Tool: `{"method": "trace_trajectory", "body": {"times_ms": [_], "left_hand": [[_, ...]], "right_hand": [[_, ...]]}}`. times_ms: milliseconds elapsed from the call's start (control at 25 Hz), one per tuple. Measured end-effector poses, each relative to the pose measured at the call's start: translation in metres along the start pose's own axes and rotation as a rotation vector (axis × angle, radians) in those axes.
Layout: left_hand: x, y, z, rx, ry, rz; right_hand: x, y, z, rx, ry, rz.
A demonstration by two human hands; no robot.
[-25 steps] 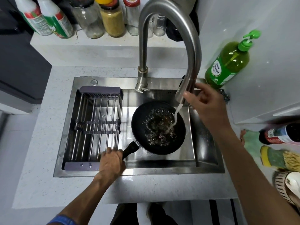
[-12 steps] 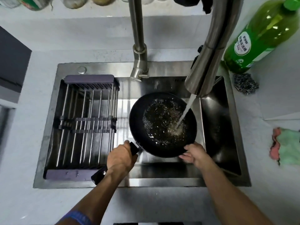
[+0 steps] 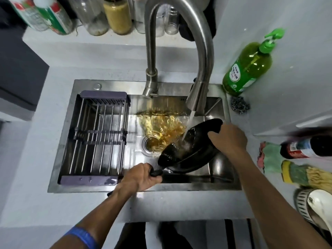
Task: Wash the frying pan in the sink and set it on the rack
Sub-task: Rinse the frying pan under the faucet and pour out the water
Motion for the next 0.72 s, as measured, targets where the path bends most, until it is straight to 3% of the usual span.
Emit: {"method": "trace_trajectory", "body": {"times_ms": [120,320,400,560,720], "left_hand": [[-0.007,0.002,0.003,0.063,0.017,0.337],[0.005,0.026,0.014,0.343,-0.114,0.474],[0.006,0.034,0.016,0.362,-0.17,0.54],[0.01,0.014,0.006,0.128,-0.14,0.472],[0.011,-0.018,0.012,-0.22,-0.044,-0.051]], "right_hand": [[0.024,-0.021,0.004,-0.024,-0.054,0.082],[0.015,-0.02,0.013,-0.057,-0.043,0.055],[-0.012,0.0,0.021,-0.029,-0.017,-0.065],[-0.058,0.039,0.038,0.058,0.119,-0.428],[-0.071,0.078,0.06,0.226,0.346,-0.854]]}}
Point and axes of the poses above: each hand's wrist, its own z-axis away from the middle knuckle, its own y-axis out of the palm, x = y × z, the point moved 7 cm from there along -z, towards the middle knuckle, and after that the axes turned 7 degrees about y, right-handed, at the moved point
